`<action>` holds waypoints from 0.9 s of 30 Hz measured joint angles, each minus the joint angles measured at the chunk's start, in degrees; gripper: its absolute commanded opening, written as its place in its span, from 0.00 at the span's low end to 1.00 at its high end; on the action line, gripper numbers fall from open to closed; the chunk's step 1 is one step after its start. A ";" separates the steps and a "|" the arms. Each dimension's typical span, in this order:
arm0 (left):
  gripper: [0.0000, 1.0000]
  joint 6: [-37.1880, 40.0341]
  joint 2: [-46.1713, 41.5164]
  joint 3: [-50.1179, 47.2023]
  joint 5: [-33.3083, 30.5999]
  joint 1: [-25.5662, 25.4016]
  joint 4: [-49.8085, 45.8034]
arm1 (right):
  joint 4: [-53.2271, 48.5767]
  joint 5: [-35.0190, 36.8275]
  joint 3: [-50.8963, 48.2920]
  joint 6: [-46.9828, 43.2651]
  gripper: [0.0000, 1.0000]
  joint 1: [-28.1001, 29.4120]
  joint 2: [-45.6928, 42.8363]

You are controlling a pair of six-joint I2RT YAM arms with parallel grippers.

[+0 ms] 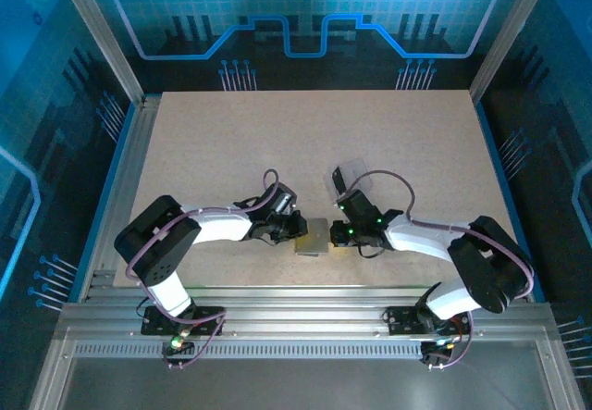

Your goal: Put the credit cards into the card holder

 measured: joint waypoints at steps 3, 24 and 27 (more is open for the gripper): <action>0.15 -1.05 0.79 -0.02 -0.39 -1.18 2.75 | -3.82 6.58 -1.03 2.71 0.36 1.60 -4.00; 0.15 -2.84 0.24 -3.50 -1.31 -1.77 9.57 | -8.46 1.68 12.07 -0.02 0.45 4.24 4.57; 0.15 -2.82 0.24 -3.54 -1.44 -1.81 9.66 | -8.55 2.05 11.50 0.00 0.48 4.15 4.59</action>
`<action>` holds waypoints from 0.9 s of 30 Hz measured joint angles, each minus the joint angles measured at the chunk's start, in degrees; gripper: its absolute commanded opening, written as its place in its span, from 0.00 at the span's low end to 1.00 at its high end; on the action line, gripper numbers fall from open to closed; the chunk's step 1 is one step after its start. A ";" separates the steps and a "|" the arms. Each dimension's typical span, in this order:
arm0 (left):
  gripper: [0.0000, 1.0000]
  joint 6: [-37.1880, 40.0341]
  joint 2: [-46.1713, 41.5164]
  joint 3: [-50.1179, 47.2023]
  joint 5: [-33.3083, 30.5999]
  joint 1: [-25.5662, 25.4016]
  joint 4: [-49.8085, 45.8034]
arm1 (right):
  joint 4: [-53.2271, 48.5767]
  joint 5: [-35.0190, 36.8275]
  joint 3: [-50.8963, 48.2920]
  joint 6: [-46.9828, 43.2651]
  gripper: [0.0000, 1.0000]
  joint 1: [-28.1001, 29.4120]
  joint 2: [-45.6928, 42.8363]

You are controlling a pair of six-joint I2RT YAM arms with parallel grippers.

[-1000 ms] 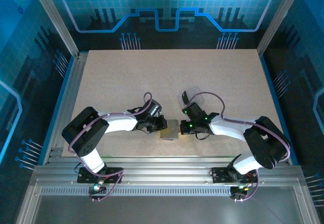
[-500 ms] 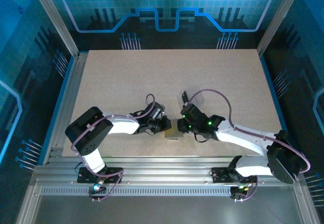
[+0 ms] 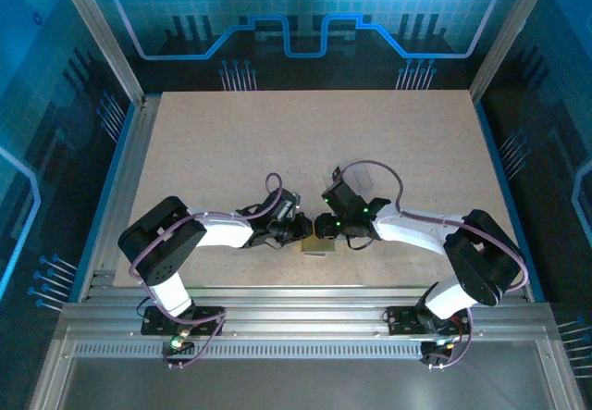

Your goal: Put the credit cards into the card holder

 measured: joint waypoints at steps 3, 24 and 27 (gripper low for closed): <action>0.15 0.00 0.00 -0.07 -0.02 0.00 0.13 | 0.07 0.11 -0.81 0.00 0.50 -0.04 0.26; 0.25 -0.22 -0.11 -1.57 0.59 -0.07 3.63 | -1.20 -0.24 -1.42 -1.95 0.00 -0.35 -1.16; 0.35 -0.07 -1.03 -1.90 1.86 -0.42 4.22 | -3.10 0.70 -0.96 -2.62 0.00 -0.35 -2.73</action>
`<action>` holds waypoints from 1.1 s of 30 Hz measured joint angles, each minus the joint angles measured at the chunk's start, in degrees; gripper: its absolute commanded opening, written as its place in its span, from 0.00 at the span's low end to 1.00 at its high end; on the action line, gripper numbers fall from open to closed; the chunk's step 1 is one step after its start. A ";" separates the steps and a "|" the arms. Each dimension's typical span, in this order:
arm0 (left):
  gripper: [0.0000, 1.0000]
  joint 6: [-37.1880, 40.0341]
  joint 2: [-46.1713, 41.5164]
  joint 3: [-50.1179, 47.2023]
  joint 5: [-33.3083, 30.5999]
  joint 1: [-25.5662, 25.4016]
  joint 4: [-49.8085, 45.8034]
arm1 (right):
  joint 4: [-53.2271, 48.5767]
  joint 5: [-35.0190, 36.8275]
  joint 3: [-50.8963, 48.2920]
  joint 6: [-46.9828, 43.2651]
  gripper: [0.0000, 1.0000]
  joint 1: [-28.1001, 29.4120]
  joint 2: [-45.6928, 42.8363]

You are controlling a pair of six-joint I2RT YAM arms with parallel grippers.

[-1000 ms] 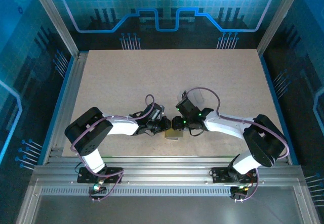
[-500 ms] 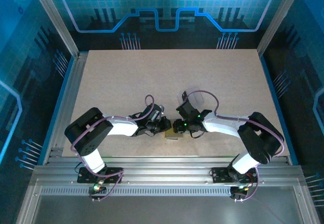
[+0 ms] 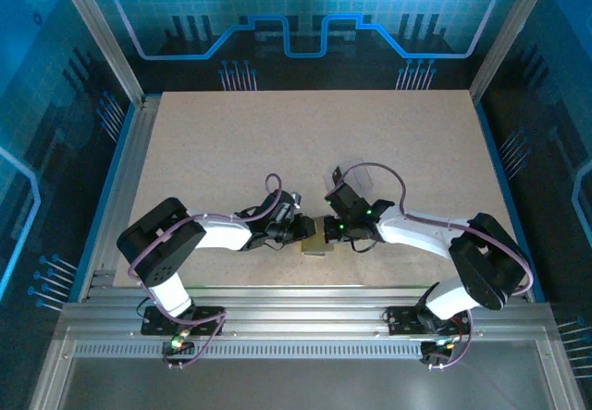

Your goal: Put the credit cards into the card holder

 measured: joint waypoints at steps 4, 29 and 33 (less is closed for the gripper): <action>0.38 0.11 -2.21 -1.68 1.66 -1.05 -2.40 | -7.21 5.79 1.20 -0.87 0.00 -0.02 -3.30; 0.35 -2.38 -5.99 -6.60 3.30 0.66 -2.16 | -12.55 4.83 19.87 -2.80 0.20 9.29 11.39; 0.39 -4.00 -8.31 -9.49 4.46 2.38 -0.61 | -10.38 1.07 20.04 -2.23 0.21 8.17 12.20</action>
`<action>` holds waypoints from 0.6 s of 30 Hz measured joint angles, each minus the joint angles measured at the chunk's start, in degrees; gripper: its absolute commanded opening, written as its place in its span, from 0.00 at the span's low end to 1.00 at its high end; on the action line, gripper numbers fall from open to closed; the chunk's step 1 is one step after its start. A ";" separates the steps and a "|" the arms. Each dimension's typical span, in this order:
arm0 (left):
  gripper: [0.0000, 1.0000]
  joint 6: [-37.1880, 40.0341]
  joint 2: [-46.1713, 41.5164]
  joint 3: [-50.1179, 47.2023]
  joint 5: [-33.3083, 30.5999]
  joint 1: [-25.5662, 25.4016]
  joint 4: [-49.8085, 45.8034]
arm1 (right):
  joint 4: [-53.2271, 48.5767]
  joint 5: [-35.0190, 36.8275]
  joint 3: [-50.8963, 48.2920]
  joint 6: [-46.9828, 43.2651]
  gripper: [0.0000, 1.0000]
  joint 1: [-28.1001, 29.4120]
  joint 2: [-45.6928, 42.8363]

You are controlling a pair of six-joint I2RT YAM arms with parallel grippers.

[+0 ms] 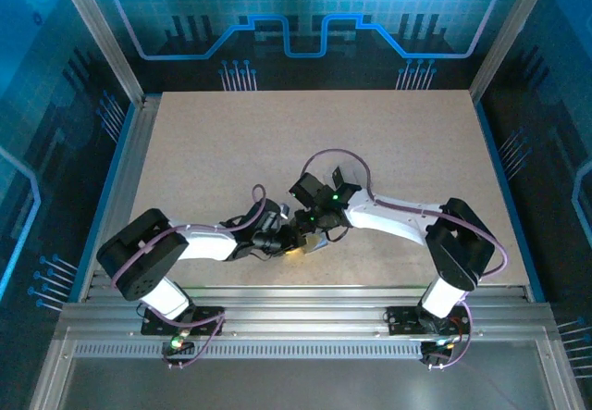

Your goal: Put the credit cards into the card holder

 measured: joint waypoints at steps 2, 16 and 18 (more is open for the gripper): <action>0.42 -0.35 -2.99 -2.01 -0.04 1.16 -1.38 | 1.92 -2.03 0.26 0.33 0.22 0.02 0.76; 0.48 0.72 -33.07 -9.09 -4.11 7.72 -28.63 | 0.00 1.53 7.06 1.25 0.00 4.17 7.26; 0.48 1.38 -37.05 -9.07 -5.29 8.83 -32.48 | -3.63 6.58 12.11 0.94 0.00 6.84 9.99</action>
